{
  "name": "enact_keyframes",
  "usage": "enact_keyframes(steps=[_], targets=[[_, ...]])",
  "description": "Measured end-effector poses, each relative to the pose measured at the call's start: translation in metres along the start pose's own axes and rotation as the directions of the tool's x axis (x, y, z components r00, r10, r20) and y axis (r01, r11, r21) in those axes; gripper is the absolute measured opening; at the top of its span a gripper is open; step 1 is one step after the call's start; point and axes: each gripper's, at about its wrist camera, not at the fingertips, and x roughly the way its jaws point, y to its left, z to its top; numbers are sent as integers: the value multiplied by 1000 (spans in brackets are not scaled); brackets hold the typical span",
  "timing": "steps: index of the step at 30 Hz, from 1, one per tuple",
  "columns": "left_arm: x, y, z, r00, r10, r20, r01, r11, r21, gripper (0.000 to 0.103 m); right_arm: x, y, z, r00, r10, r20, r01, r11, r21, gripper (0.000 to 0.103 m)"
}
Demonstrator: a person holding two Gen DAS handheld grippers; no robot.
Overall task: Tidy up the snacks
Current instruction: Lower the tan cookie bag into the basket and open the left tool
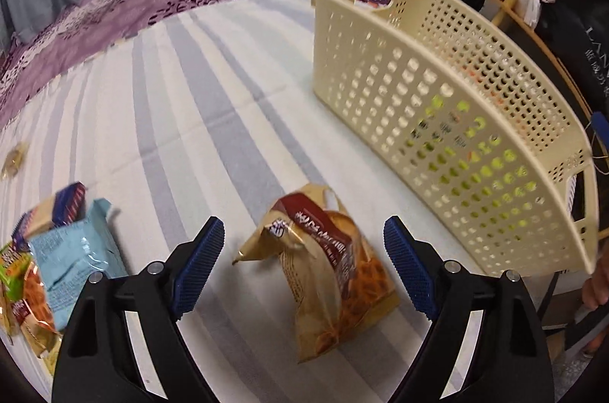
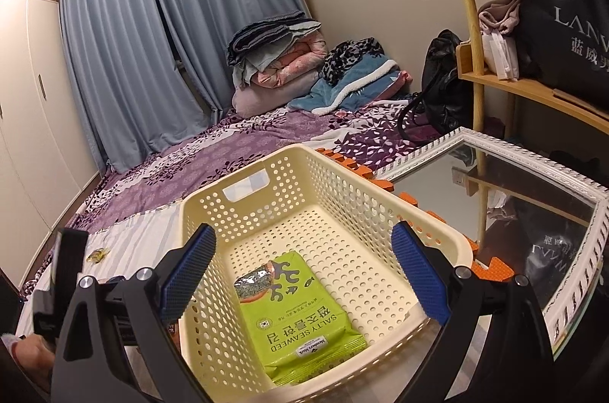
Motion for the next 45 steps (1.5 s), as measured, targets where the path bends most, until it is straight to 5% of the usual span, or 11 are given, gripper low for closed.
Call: enact_keyframes(steps=[4,6,8,11,23,31,33,34,35,45], targets=[[17,1,-3,1000,2,-18,-2,1000,-13,87,-1,-1,0,1000,-3,3,3,1000,5,93],[23,1,-3,1000,5,-13,-5,1000,-7,77,-1,-2,1,1000,-3,3,3,1000,6,93],[22,-1,-2,1000,2,7,-2,1000,14,53,-1,-2,1,1000,-3,3,3,1000,5,93],[12,1,-3,999,-40,21,40,999,-1,45,-1,-7,2,1000,-10,5,10,1000,11,93],[-78,-34,43,967,-107,232,90,993,80,45,-2,-19,4,999,-26,24,25,999,43,93],[-77,-87,76,949,-204,241,160,969,189,46,-3,-23,2,999,-32,21,30,998,54,93],[-69,-96,81,946,-238,221,195,960,201,64,-4,-23,2,999,-33,21,32,998,53,93],[-65,-99,84,948,-234,218,191,961,198,90,-5,-23,1,999,-36,20,35,998,53,93],[-63,-100,85,949,-215,230,172,966,193,100,-5,-25,0,999,-38,20,36,998,55,93],[-63,-72,75,967,-74,244,39,989,145,100,-4,-24,-1,999,-31,17,30,997,65,93]])
